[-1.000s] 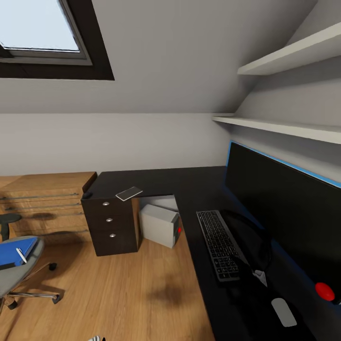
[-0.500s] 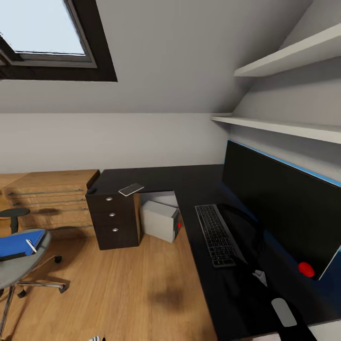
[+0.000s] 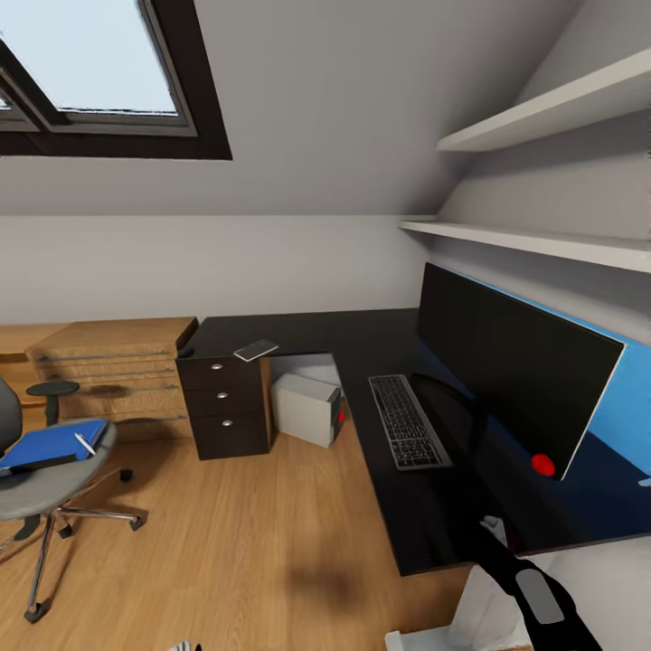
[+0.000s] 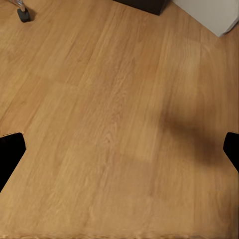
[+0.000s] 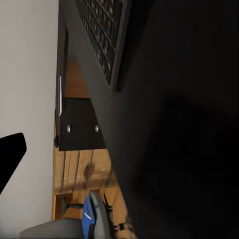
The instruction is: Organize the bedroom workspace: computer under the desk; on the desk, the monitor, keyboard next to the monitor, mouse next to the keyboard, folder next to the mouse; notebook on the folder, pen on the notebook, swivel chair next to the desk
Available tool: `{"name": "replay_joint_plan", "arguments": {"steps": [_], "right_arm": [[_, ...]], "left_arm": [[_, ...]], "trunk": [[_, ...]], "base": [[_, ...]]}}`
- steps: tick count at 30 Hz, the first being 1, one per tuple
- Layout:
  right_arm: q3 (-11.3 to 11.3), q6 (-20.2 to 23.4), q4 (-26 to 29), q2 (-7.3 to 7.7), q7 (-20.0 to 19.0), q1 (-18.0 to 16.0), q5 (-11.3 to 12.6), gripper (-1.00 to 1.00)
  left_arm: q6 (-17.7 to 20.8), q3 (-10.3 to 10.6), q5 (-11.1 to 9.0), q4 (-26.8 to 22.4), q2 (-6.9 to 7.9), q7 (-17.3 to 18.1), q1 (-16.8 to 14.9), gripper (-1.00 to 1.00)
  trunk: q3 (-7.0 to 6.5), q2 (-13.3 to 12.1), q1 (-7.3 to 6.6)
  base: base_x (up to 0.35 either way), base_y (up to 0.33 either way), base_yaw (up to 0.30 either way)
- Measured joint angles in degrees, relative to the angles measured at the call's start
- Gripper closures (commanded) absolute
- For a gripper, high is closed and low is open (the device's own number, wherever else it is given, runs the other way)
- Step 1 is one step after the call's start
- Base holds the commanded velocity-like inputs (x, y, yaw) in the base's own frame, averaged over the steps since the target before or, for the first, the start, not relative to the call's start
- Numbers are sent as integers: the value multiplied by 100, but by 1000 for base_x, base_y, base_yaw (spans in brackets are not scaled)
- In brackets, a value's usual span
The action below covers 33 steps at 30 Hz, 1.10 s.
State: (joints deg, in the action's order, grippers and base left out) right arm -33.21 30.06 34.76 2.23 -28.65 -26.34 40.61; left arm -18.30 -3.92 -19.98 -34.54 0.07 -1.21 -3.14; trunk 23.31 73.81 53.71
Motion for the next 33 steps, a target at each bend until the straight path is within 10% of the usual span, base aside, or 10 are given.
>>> {"name": "replay_joint_plan", "arguments": {"steps": [8,17,28,33], "right_arm": [[6,-413,1,-62,2,0,-150,-100],[15,-1241,-202,-296,15,2,-918,-100],[-8,-4097,-2002,-316,30,1,-3529,-100],[25,-4533,-2481,-310,167,1,-4300,-100]], "left_arm": [[6,5,-1,8,1,7,0,-100],[12,6,-2,9,0,8,-1,-100],[-35,14,17,4,-10,2,-2,-100],[-60,26,13,7,-19,-36,0,-100]], "trunk": [[0,0,0],[1,0,0],[1,0,-3],[-35,-79,-46]], "base": [[-323,-46,0],[-321,-110,0],[-205,-86,0],[-17,-8,0]]}}
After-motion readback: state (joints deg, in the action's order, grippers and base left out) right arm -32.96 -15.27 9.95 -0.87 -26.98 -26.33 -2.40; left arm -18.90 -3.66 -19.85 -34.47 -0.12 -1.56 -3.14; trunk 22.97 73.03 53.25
